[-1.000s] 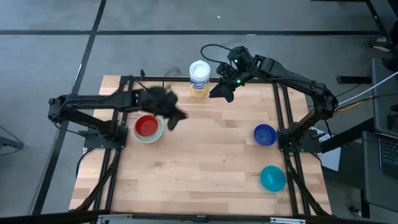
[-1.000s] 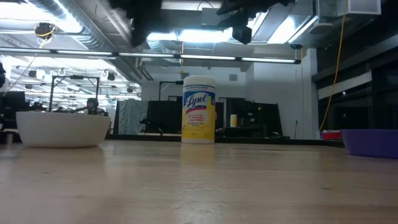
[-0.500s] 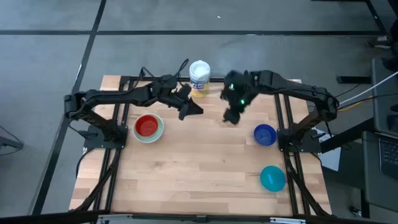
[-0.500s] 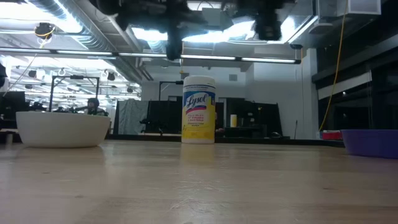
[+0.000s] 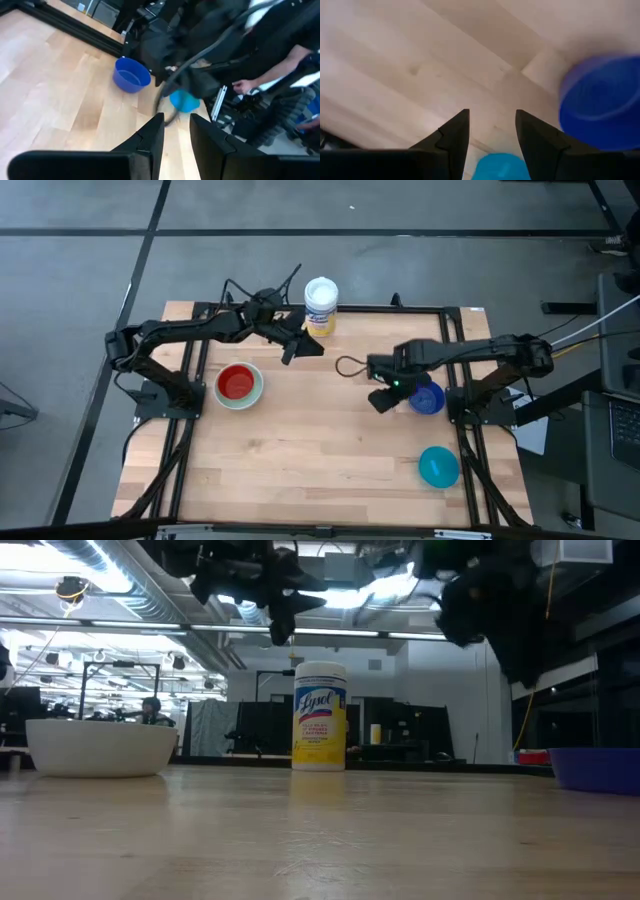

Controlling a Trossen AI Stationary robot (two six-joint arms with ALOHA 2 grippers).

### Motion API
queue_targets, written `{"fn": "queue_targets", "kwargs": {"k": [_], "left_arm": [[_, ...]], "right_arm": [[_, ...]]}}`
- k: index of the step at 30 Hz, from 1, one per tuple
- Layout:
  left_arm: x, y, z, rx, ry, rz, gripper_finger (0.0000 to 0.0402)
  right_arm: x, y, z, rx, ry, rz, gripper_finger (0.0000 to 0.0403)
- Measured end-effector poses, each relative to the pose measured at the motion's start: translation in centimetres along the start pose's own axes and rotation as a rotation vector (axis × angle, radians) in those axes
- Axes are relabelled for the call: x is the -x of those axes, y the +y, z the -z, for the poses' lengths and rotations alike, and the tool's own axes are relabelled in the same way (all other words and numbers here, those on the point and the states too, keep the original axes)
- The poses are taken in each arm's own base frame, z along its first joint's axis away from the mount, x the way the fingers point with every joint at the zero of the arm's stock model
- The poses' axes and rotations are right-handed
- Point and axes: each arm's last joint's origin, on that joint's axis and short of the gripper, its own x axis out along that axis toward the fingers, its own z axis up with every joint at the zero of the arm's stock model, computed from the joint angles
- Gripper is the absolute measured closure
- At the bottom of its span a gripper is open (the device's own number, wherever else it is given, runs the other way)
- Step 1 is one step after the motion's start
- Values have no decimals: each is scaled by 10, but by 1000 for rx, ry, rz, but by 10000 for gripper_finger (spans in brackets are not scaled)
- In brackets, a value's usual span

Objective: Nest bowls inside each other
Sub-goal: Stack the blue bowl on top of the red bowl on the table

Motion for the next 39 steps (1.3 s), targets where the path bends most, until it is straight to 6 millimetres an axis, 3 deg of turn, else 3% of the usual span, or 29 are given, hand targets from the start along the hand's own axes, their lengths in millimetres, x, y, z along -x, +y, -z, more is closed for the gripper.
{"fn": "queue_targets", "kwargs": {"k": [3,8,13,18,27,39], "left_arm": [[8,-2,0,-33,21,-20,313],[35,2,0,-69,59,-105,313],[66,6,-5,-93,47,-187,313],[84,6,-7,-106,34,-222,313],[89,5,-4,-98,60,-227,313],[89,6,-3,-83,67,-230,313]], "right_arm": [[-13,-4,7,-105,9,15,249],[-15,-8,16,-214,-11,46,260],[-14,-14,21,-272,-25,123,259],[-23,-24,23,-297,-6,185,252],[-58,-38,21,-337,20,166,262],[-79,-50,23,-341,25,171,293]]}}
